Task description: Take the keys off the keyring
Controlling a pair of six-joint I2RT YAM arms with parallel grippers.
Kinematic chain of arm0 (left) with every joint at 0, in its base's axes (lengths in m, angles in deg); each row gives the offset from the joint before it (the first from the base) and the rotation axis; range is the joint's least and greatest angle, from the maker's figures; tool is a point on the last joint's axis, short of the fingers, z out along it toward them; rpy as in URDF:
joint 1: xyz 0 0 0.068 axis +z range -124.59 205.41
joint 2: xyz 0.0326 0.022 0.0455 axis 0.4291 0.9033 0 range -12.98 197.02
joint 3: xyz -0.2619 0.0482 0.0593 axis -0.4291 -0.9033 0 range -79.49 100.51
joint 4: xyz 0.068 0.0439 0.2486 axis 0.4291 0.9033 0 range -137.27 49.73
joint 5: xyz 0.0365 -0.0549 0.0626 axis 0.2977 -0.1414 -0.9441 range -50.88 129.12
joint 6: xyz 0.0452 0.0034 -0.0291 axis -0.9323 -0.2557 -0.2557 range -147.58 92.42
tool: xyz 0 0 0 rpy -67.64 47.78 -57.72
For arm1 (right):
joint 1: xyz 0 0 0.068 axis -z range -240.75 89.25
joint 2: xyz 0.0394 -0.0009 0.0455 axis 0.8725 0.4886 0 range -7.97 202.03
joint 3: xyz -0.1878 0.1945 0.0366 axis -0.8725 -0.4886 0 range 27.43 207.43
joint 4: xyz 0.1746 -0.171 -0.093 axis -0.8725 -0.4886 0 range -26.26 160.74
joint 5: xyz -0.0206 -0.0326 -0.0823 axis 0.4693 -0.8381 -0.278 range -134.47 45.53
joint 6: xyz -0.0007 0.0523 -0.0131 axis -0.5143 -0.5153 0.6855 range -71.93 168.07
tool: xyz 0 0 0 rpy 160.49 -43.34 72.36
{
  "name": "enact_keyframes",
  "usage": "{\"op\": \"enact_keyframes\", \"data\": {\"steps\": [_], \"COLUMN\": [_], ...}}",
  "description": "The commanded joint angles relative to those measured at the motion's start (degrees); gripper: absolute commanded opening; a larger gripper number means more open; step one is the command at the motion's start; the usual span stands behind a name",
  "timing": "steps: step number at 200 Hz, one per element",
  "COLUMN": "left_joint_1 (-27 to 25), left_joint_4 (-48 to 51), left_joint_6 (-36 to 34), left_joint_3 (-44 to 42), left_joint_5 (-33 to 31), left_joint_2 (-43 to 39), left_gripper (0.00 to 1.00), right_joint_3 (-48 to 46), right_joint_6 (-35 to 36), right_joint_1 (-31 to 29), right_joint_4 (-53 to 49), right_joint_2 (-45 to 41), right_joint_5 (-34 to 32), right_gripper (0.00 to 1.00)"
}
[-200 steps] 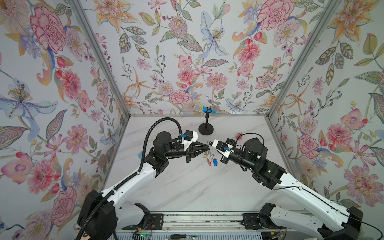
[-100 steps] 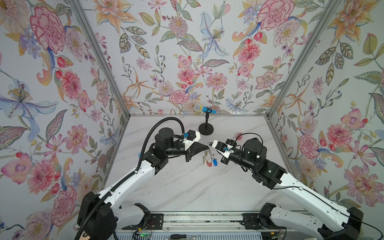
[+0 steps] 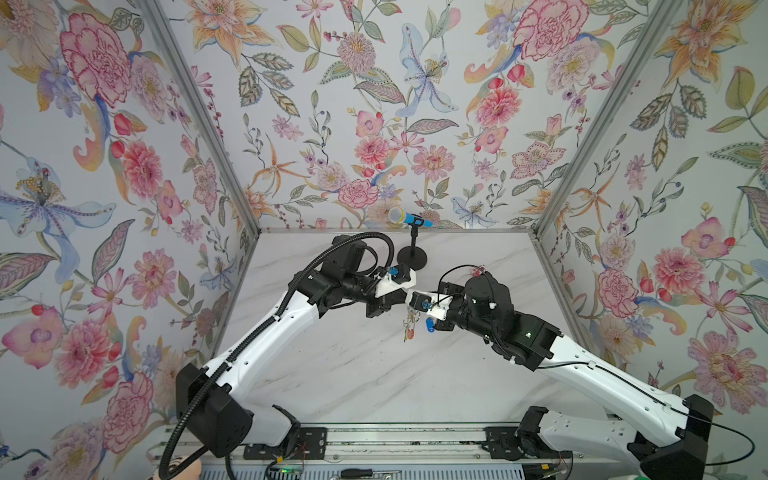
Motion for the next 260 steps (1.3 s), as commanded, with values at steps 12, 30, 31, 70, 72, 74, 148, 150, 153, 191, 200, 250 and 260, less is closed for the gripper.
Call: {"op": "enact_keyframes", "data": {"steps": [12,30,31,70,72,74,148,150,153,191,200,250,260], "left_joint_1": [-2.17,-2.13,-2.22,-2.24,-2.24,-2.22,1.62,1.75,1.94,2.87,3.26,4.23,4.15], "left_joint_4": [6.87,6.64,6.56,4.20,4.06,3.77,-12.29,-12.67,-13.27,-20.49,-22.54,-43.21,-47.14], "left_joint_6": [-6.43,-6.40,-6.31,-3.50,-3.32,-3.12,9.30,9.55,9.93,14.37,15.77,31.46,34.64], "left_joint_3": [4.70,6.39,6.43,6.99,6.82,6.64,-3.98,-4.27,-4.65,-9.06,-10.34,-21.15,-22.87], "left_joint_5": [1.91,3.67,3.71,8.23,8.41,8.56,5.50,5.44,5.42,7.34,7.82,10.83,11.63], "left_joint_2": [3.78,4.74,4.75,4.58,4.48,4.35,-1.26,-1.35,-1.55,-4.63,-5.34,-10.22,-10.58], "left_gripper": [0.00,0.00,0.00,0.00,0.00,0.00,0.10,0.11,0.12,0.33,0.35,0.39,0.38], "right_joint_3": [2.97,2.33,2.30,0.09,0.00,-0.06,-4.52,-4.69,-4.95,-6.79,-7.41,-9.92,-10.28], "right_joint_6": [2.66,3.19,3.20,3.65,3.67,3.45,-2.37,-2.69,-3.07,-6.35,-7.11,-11.76,-12.48], "right_joint_1": [-3.18,-3.66,-3.69,-3.80,-3.74,-3.78,-1.52,-1.34,-1.19,0.93,1.46,4.00,4.15], "right_joint_4": [1.48,1.71,1.73,3.93,4.03,4.11,7.98,8.16,8.35,10.19,11.18,17.35,18.90], "right_joint_2": [1.84,2.75,2.78,4.29,4.39,4.39,-1.45,-1.73,-2.14,-5.11,-5.68,-7.86,-8.08], "right_joint_5": [-1.10,-3.33,-3.46,-8.73,-8.83,-9.10,-1.33,-1.05,-0.52,3.94,4.84,10.49,10.91], "right_gripper": [0.00,0.00,0.00,0.00,0.00,0.00,0.00,0.00,0.00,0.00,0.00,0.00,0.00]}}
